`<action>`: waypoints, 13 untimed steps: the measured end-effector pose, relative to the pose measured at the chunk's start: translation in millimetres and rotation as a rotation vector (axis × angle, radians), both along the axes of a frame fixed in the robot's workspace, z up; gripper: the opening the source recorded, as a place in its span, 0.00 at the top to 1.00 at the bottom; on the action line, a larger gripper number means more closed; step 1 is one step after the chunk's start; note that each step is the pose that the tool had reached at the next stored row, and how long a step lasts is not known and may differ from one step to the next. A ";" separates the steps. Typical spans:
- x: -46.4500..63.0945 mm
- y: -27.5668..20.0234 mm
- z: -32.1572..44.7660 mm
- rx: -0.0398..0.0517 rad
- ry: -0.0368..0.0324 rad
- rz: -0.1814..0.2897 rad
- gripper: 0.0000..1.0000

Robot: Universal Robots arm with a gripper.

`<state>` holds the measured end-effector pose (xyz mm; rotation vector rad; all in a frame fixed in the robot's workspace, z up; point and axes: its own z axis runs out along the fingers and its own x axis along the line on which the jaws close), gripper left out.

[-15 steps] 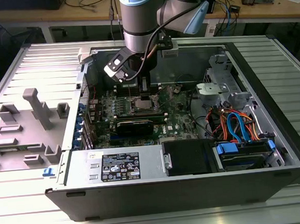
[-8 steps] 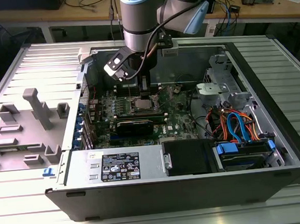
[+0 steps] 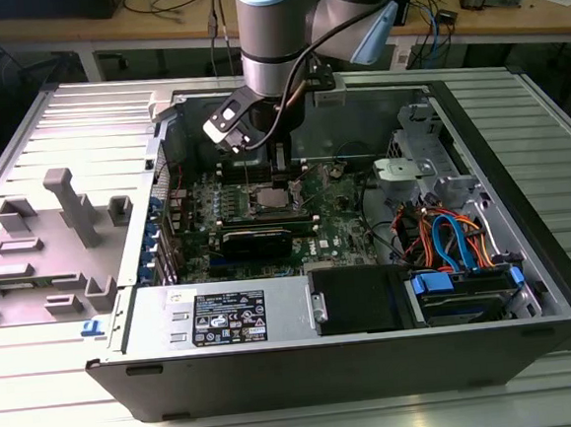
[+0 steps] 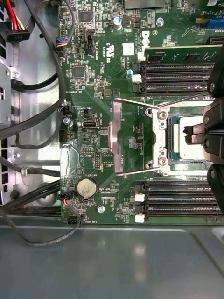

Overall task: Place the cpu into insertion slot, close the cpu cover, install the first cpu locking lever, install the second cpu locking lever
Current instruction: 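Close the cpu cover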

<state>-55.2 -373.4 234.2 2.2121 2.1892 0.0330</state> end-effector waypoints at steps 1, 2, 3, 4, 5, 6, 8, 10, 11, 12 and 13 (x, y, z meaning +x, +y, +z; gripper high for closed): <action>0.7 0.0 3.1 0.0000 0.0048 0.000 0.89; 1.8 0.0 6.7 0.0000 0.0107 0.000 0.89; 2.7 0.0 9.5 0.0001 0.0148 0.000 0.89; 3.5 0.0 10.9 0.0000 0.0170 0.000 0.89; 4.7 0.1 11.9 0.0000 0.0189 0.000 0.89; 6.4 0.1 12.8 0.0000 0.0208 0.000 0.89; 11.6 0.3 13.8 0.0000 0.0241 0.000 0.89; 19.7 0.3 14.6 -0.0001 0.0283 0.000 0.89; 21.9 0.4 15.4 0.0000 0.0293 0.000 0.89; 24.7 0.5 16.9 0.0001 0.0308 0.000 0.89; 25.7 0.6 17.7 0.0001 0.0318 0.000 0.89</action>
